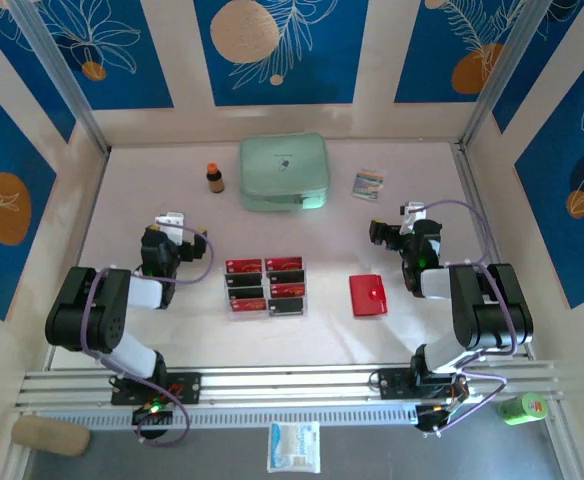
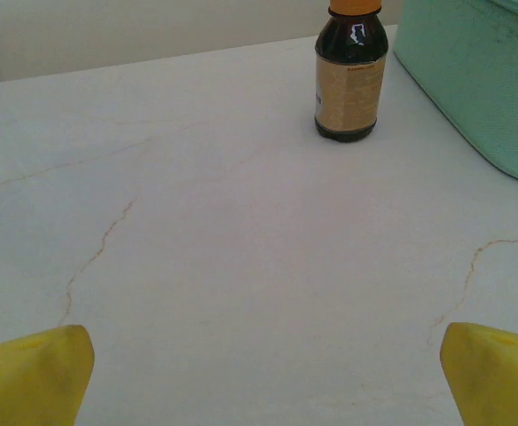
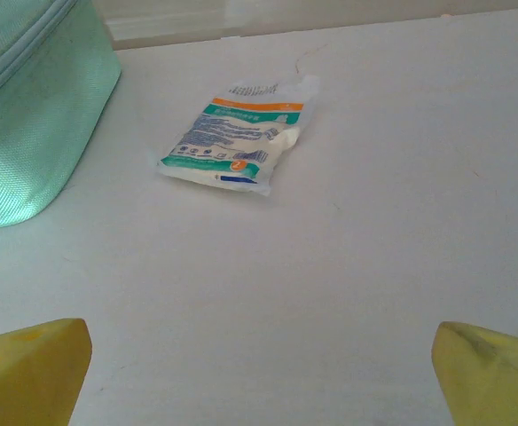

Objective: Put the credit cards into the card holder
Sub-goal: Move the storage box to the center of the table.

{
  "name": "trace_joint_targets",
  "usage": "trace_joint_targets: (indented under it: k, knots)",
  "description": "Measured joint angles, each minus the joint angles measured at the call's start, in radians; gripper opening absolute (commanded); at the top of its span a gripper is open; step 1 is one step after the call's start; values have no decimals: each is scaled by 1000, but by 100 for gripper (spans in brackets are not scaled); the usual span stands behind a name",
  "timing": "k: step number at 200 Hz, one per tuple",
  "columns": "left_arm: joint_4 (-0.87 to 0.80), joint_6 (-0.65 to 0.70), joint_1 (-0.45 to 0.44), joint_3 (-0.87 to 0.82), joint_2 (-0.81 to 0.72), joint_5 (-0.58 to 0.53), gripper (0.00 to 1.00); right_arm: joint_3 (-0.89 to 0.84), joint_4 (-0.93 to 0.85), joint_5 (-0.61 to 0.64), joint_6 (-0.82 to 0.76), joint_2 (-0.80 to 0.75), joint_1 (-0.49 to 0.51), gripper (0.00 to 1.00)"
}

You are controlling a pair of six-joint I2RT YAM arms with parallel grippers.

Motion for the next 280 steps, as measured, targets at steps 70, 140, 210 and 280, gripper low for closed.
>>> trace_joint_targets:
  k: [70,140,210,280]
  knots:
    - [-16,0,0,10,0,0,100,0,0,0,0,0,0,99]
    - [-15,0,0,10,0,0,100,0,0,-4,0,0,-2,99]
    - [-15,-2,0,10,0,-9,100,0,0,-26,3,0,-13,99]
    - [-329,-80,0,83,-298,-158,100,134,-376,26,157,-269,-49,99]
